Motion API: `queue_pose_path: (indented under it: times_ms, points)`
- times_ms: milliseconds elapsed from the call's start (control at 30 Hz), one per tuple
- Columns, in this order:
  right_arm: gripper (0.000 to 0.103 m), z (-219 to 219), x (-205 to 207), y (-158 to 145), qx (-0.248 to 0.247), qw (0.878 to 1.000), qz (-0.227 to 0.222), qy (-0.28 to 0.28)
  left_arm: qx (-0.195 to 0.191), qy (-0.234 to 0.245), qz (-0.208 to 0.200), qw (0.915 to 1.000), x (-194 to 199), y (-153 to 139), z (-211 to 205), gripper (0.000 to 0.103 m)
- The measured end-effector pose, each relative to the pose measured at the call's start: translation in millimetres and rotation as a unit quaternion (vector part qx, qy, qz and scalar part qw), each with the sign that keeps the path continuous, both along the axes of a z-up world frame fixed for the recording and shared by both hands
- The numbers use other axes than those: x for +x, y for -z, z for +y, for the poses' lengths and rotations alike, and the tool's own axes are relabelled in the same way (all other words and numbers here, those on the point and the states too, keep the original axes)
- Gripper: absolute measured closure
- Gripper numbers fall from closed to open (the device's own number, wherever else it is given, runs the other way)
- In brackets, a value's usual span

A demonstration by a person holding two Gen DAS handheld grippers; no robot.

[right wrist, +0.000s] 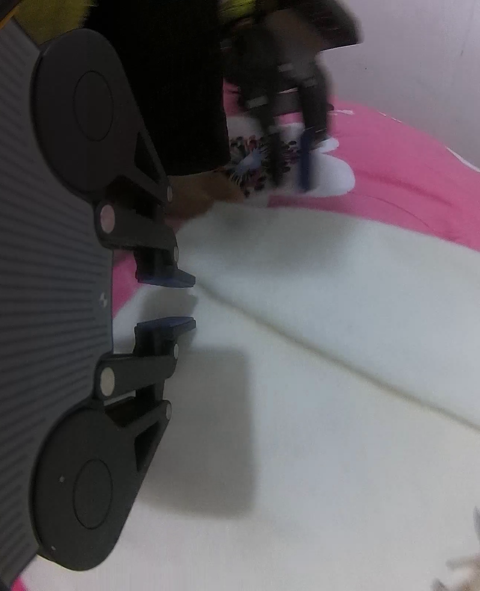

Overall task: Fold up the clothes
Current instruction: 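Open both grippers and move the right tool toward the dark garment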

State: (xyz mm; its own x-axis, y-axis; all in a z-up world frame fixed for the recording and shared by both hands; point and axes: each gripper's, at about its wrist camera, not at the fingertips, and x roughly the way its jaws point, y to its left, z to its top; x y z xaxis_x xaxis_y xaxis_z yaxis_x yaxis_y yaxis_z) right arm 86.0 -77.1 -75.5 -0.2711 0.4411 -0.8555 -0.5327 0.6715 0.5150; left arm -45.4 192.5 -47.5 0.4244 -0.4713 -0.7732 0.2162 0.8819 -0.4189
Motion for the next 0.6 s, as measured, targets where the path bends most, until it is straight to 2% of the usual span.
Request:
queue_pose_path:
  times_ms: [67, 167, 267, 400, 433, 500, 600]
  points:
    - [0.086, -21, 11, -12, -0.003, 0.999, -0.025, 0.030, -0.011, -0.013, -0.030, 0.9994, 22, -13, 2, 0.067]
    - [0.086, -59, 31, -25, -0.001, 0.992, -0.069, 0.103, -0.008, -0.009, -0.026, 0.9996, 58, -5, -15, 0.064]
    - [0.086, -105, 48, -31, 0.011, 0.971, -0.101, 0.214, -0.005, -0.005, -0.020, 0.9998, 94, 4, -33, 0.064]
    - [0.086, -184, 59, -37, 0.017, 0.921, -0.127, 0.368, 0.000, 0.000, -0.011, 0.9999, 142, 16, -57, 0.068]
    - [0.086, -202, 60, -38, 0.016, 0.907, -0.134, 0.398, 0.000, 0.010, -0.025, 0.9996, 149, 6, -64, 0.067]
    - [0.086, -242, 63, -39, 0.015, 0.872, -0.151, 0.466, 0.000, 0.032, -0.054, 0.9980, 162, -15, -77, 0.063]
    - [0.080, -296, 72, -30, 0.026, 0.811, -0.164, 0.561, 0.002, 0.062, -0.075, 0.9953, 190, -36, -108, 0.061]
